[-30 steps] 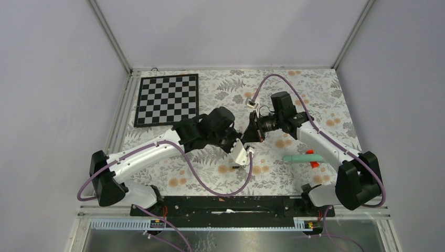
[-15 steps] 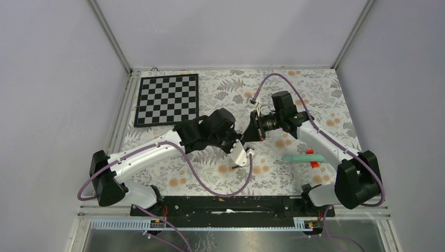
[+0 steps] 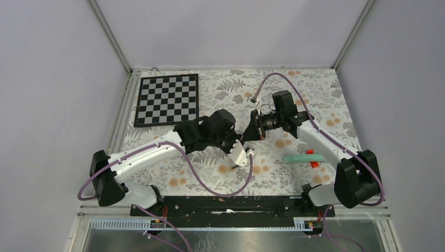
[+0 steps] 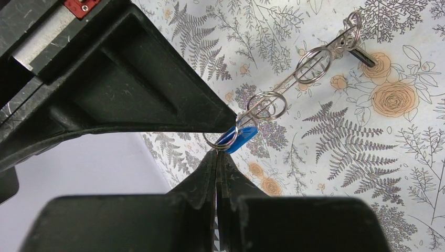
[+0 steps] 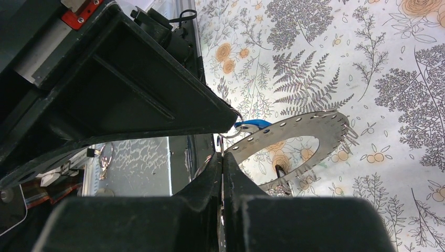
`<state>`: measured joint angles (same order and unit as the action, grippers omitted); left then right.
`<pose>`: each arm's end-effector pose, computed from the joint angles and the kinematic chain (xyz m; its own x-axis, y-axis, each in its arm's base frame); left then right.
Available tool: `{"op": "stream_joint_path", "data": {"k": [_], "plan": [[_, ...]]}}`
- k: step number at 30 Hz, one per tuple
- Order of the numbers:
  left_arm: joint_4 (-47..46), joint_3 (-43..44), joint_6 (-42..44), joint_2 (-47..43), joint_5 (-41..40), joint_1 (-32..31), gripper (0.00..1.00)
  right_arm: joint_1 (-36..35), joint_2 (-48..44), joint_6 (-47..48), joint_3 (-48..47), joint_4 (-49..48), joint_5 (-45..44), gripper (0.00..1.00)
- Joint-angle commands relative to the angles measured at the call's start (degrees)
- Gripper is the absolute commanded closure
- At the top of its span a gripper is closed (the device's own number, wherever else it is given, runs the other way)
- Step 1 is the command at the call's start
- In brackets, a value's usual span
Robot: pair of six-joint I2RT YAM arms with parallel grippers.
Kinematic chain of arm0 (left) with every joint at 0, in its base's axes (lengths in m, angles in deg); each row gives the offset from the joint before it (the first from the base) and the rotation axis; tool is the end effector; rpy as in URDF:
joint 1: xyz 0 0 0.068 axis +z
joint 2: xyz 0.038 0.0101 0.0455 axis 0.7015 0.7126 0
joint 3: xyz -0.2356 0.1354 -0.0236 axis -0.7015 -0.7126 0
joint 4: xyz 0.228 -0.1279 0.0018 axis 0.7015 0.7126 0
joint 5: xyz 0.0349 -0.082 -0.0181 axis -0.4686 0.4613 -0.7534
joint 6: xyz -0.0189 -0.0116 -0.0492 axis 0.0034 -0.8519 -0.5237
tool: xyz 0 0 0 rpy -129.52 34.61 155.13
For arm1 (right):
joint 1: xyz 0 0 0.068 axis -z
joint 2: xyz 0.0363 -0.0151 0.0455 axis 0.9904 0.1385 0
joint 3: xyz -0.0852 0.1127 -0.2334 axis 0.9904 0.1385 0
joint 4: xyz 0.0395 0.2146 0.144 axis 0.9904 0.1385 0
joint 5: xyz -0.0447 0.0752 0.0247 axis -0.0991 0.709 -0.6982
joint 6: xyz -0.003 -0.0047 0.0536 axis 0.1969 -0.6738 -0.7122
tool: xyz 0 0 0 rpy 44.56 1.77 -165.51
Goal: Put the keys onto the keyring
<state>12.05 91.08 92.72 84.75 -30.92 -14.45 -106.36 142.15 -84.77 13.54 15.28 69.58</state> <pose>0.1499 -0.2572 0.3229 0.7349 0.6161 -0.2835 0.6279 -0.4600 0.6278 0.2549 0.1503 0.2739 -0.5178 -0.2493 -0.8183 -0.8542 0.0992 0.5103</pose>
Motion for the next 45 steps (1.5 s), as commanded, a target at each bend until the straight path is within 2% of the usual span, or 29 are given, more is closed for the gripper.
{"op": "stream_joint_path", "data": {"k": [1,23,45], "plan": [[-1.78,1.05,-0.56,-0.8,0.26,-0.85,1.0,0.49,0.5,-0.8,-0.87,-4.05,1.81,1.0],[-2.82,1.1,-0.97,-0.77,-0.64,-1.02,1.0,0.5,2.47,-1.45,-1.42,-4.37,2.28,1.0],[-2.81,-2.28,2.95,-0.95,-5.77,-2.08,1.0,0.83,2.55,-3.34,-1.76,-4.71,3.22,1.0]]}}
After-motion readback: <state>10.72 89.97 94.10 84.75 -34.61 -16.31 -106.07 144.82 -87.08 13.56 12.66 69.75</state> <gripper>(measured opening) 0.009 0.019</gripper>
